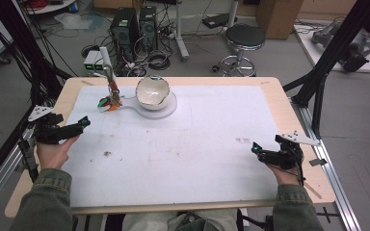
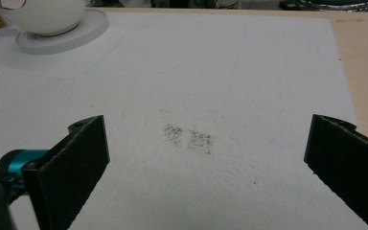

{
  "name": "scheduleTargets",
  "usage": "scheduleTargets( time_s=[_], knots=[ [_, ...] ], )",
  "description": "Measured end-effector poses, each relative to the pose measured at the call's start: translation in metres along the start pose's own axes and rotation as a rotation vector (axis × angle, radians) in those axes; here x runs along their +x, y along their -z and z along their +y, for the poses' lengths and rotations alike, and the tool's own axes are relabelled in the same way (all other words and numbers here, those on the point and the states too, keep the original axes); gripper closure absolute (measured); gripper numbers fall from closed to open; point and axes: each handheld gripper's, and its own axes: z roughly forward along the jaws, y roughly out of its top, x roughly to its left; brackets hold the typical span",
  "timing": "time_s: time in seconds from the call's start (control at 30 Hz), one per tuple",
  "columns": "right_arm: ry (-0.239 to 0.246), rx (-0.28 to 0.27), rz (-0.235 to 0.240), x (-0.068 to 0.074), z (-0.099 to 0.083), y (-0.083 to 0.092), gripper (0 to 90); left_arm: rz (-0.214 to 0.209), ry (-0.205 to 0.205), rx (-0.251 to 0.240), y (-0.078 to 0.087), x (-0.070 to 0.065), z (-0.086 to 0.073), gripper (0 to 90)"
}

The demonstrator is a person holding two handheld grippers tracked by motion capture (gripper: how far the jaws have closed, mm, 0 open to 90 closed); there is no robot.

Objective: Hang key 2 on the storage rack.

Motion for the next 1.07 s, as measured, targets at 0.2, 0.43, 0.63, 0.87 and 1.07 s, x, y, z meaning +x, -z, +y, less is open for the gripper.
scheduleTargets(
  time_s=[0.2, 0.43, 0.63, 0.87, 1.07],
  knots=[
    [-0.002, -0.003, -0.001, 0.000, 0.000, 0.001, 0.5, -0.007, -0.007, -0.009, 0.004, -0.003, -0.011, 1.6],
    [-0.001, 0.000, 0.000, 0.000, 0.000, 0.000, 0.5, -0.014, -0.024, -0.047, 0.011, -0.009, -0.021, 1.6],
    [0.000, -0.002, 0.000, 0.000, 0.000, 0.001, 0.5, -0.018, -0.051, -0.067, 0.018, -0.014, -0.029, 1.6],
    [-0.002, -0.002, 0.000, 0.000, 0.000, 0.000, 0.5, -0.009, -0.033, -0.081, 0.026, -0.012, -0.040, 1.6],
    [-0.006, 0.001, 0.000, 0.001, 0.001, 0.000, 0.5, -0.007, -0.017, -0.067, 0.022, -0.008, -0.044, 1.6]
  ],
)
